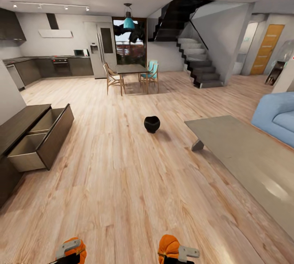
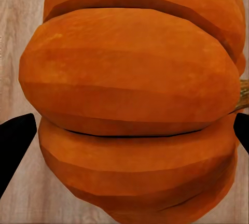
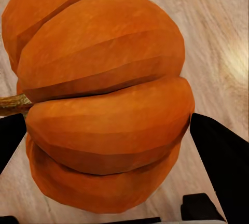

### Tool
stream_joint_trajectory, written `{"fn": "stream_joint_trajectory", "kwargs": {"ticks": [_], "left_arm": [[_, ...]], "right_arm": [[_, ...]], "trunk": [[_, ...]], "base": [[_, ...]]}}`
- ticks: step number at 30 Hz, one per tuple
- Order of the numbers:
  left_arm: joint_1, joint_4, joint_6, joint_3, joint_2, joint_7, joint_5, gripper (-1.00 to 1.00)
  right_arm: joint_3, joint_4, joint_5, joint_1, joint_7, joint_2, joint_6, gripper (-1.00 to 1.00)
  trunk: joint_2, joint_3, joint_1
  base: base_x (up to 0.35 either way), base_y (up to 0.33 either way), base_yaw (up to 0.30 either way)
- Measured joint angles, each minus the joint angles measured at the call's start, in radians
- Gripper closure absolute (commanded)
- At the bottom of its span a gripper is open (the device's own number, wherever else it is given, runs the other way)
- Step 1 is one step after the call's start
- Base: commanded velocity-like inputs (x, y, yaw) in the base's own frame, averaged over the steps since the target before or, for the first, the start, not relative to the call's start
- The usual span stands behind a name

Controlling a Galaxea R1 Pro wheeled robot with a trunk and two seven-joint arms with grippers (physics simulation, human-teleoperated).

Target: Place each of the two pumpkins and all three candles from the living room inside a cabinet in the living room (use any cabinet), then make sure every cabinet is closed, and position the cauldron so it is next to a table in the living room.

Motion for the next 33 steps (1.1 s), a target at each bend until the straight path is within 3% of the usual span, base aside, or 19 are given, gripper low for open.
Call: {"fn": "stream_joint_trajectory", "kwargs": {"ticks": [9,15,19,24,33], "left_arm": [[0.0,0.002,0.0,-0.003,-0.003,0.0,-0.003,1.0],[0.0,0.004,0.0,-0.004,-0.004,0.001,-0.001,1.0],[0.0,0.009,0.0,-0.004,-0.004,0.001,0.0,1.0],[0.0,0.01,-0.011,-0.004,-0.005,0.002,-0.002,1.0],[0.0,0.049,-0.048,-0.003,-0.005,0.001,-0.003,1.0]], "right_arm": [[0.001,0.0,0.002,0.0,-0.023,0.003,0.0,1.0],[0.001,0.0,0.002,0.0,-0.023,0.003,-0.001,1.0],[0.002,0.001,0.003,0.0,-0.023,0.002,-0.013,1.0],[0.002,0.056,0.003,0.0,-0.023,0.002,-0.1,1.0],[0.001,0.082,0.016,0.0,-0.022,0.004,-0.121,1.0]], "trunk": [[0.0,0.0,0.0],[0.0,0.0,0.0],[0.0,0.0,0.0],[0.0,0.0,0.0],[0.0,0.003,0.0]], "base": [[0.021,0.0,0.288],[0.221,0.0,0.269],[0.321,0.0,0.068],[0.331,0.0,0.007],[0.332,0.0,0.049]]}}
